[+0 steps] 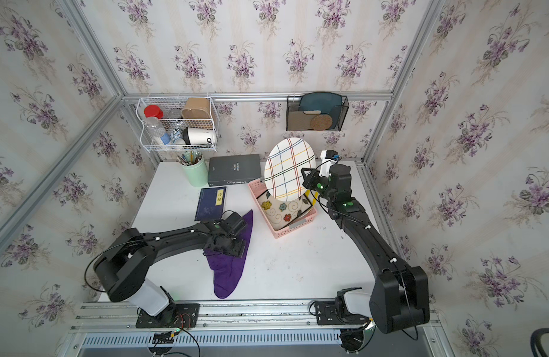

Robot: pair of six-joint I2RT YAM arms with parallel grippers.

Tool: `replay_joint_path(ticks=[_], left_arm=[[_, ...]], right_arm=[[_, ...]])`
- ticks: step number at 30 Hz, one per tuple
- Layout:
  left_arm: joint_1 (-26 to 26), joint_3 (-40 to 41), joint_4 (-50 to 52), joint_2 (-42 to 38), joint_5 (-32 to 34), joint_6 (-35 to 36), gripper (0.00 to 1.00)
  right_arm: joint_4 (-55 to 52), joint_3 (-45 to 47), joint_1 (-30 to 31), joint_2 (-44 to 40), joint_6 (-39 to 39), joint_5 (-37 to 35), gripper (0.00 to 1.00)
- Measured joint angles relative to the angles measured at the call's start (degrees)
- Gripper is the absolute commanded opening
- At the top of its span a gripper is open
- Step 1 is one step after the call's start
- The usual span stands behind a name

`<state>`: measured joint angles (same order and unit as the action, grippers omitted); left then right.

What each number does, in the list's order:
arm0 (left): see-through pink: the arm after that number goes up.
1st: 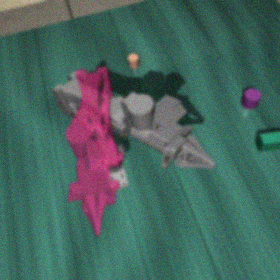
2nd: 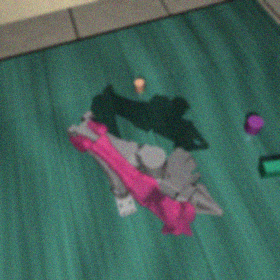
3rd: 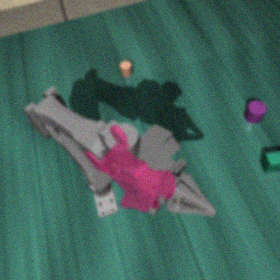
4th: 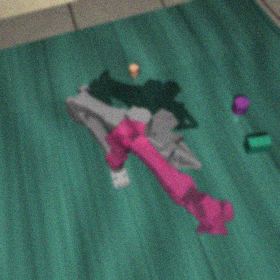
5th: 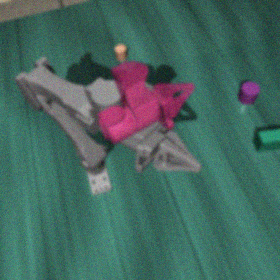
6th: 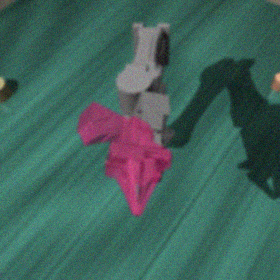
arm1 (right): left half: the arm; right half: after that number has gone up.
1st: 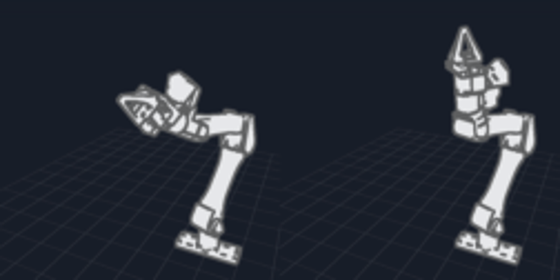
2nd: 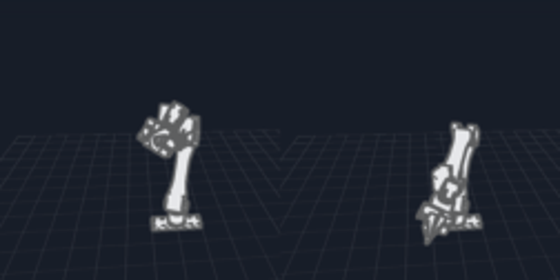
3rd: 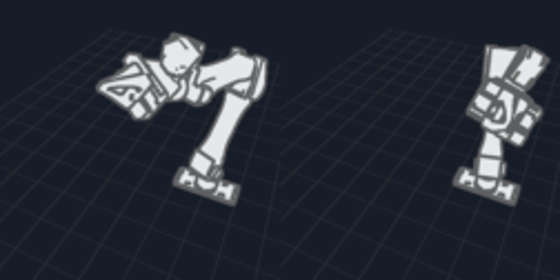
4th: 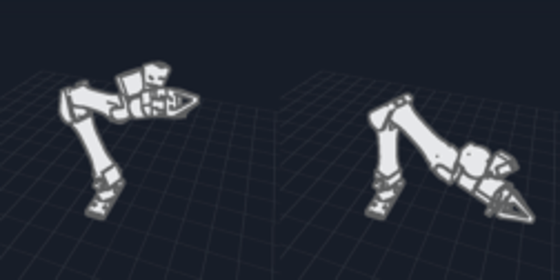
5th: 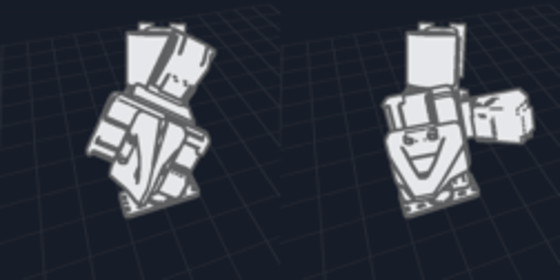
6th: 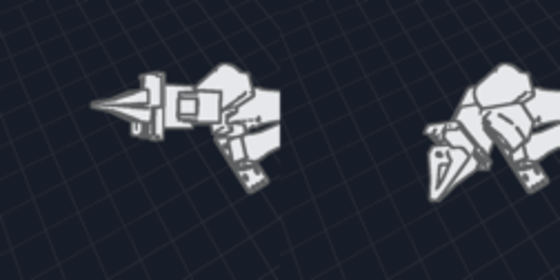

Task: Wipe the wet plate dry
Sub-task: Pick up the towel at the center of the board, then wipe the plate with towel.

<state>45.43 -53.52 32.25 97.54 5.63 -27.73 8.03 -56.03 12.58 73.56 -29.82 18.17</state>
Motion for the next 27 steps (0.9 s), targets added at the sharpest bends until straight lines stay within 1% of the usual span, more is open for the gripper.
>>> replay_joint_path(ticks=[1,2,3,5,6,8,9,12,13,15,18,21,24,27], left_arm=[[0.31,-0.90,0.11,1.09,0.09,-0.92,0.45],[0.61,-1.36,-0.35,1.64,0.68,-1.49,0.21],[0.81,-1.64,-1.07,1.86,1.44,-1.62,0.01],[0.74,-1.55,-1.40,0.55,3.37,-2.58,0.00],[0.61,-1.07,-0.17,-1.33,3.56,-2.84,0.00],[0.55,-1.46,4.00,-8.02,3.72,-3.41,0.00],[0.63,-2.69,4.35,-13.07,3.76,-3.32,0.00],[0.66,-7.41,0.22,-25.27,4.42,-1.81,0.00],[0.66,-8.70,-0.92,-27.74,4.59,-0.94,0.00],[0.59,-12.00,-2.05,-30.25,4.87,1.16,0.00],[0.63,-17.38,-2.62,-28.15,5.95,4.70,0.00],[0.70,-19.71,-1.03,-23.65,9.60,6.69,0.00],[0.70,-20.70,0.81,-19.89,13.33,7.04,0.00],[0.68,-20.98,0.76,-18.01,13.60,7.10,0.00]], right_arm=[[-0.17,0.20,0.00,-0.28,0.00,0.11,0.00],[-0.20,0.44,0.00,-0.63,0.00,0.24,0.00],[-0.20,0.61,0.00,-0.98,0.00,0.42,0.00],[-0.17,0.79,0.00,-1.53,0.00,0.70,0.00],[-0.17,0.87,0.00,-1.70,0.00,0.96,0.00],[0.07,1.57,0.00,-2.34,-0.46,1.66,0.00],[0.37,2.14,0.00,-2.64,-1.18,2.36,0.00],[4.50,6.27,0.66,-3.67,-5.14,5.14,0.00],[6.19,8.04,1.49,-3.91,-7.04,6.19,0.00],[9.64,11.34,4.11,-4.31,-10.86,8.44,0.00],[16.85,14.82,8.92,-4.22,-17.49,10.93,0.00],[23.80,15.91,12.11,-3.41,-22.84,12.87,0.00],[28.04,16.96,13.55,-3.08,-26.03,11.50,0.00],[28.57,17.81,14.25,-2.67,-28.44,10.05,0.00]])
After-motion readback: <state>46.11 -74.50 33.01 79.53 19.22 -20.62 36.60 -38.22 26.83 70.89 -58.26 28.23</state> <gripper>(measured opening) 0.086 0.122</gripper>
